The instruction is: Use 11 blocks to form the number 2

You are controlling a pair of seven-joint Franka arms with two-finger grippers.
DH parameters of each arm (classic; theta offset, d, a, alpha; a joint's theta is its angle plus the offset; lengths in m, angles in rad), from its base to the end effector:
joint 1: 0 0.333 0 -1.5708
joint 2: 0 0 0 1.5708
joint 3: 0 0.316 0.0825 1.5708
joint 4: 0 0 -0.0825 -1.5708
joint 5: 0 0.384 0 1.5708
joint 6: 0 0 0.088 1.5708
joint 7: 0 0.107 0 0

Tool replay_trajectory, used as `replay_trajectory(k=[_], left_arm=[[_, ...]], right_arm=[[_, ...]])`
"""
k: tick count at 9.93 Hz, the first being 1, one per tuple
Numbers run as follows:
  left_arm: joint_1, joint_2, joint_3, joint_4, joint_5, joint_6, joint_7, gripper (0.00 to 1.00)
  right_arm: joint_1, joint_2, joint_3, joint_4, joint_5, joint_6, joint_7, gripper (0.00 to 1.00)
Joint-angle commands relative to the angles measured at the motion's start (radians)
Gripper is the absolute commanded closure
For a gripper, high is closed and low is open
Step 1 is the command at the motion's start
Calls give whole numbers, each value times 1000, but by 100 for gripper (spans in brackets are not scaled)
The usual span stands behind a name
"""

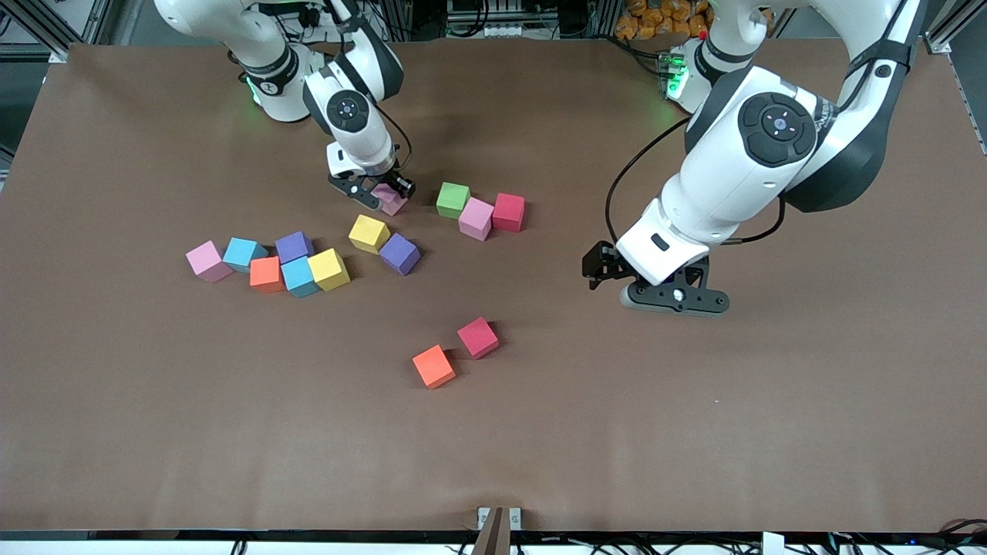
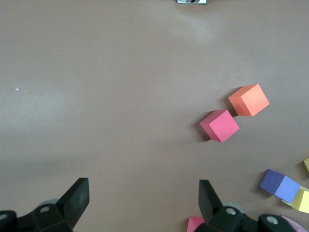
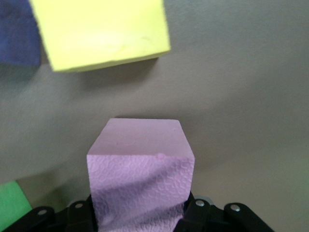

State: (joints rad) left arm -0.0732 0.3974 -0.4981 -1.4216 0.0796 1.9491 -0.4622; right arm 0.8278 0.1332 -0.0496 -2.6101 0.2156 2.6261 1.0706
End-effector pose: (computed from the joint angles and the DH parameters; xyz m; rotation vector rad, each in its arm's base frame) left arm 0.6078 -0.3177 0.5099 2.9553 -0.1219 0.1510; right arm 0.3054 0.2929 0.1966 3.0038 -0.7451 -0.2176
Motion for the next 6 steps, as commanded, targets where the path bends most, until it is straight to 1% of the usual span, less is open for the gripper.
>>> replay_trajectory(k=[1,2,5,6], left_arm=[[7,-12,-3,-3,-1,-28,19,0],[6,-12,-5,-3,-1,-36,19,0],[-3,-11,-7,-3,2,-59,19,0],[-3,-11,-7,-2,3,-62,19,0]], right_arm=[[42,-38,-4,-8,16,-1,-153,100],[43,-67,-4,-10,16,-12,-199,100],[34,-167,-6,-7,16,-148,-305,100],[33,-179,-6,-8,18,-176,-337,100]])
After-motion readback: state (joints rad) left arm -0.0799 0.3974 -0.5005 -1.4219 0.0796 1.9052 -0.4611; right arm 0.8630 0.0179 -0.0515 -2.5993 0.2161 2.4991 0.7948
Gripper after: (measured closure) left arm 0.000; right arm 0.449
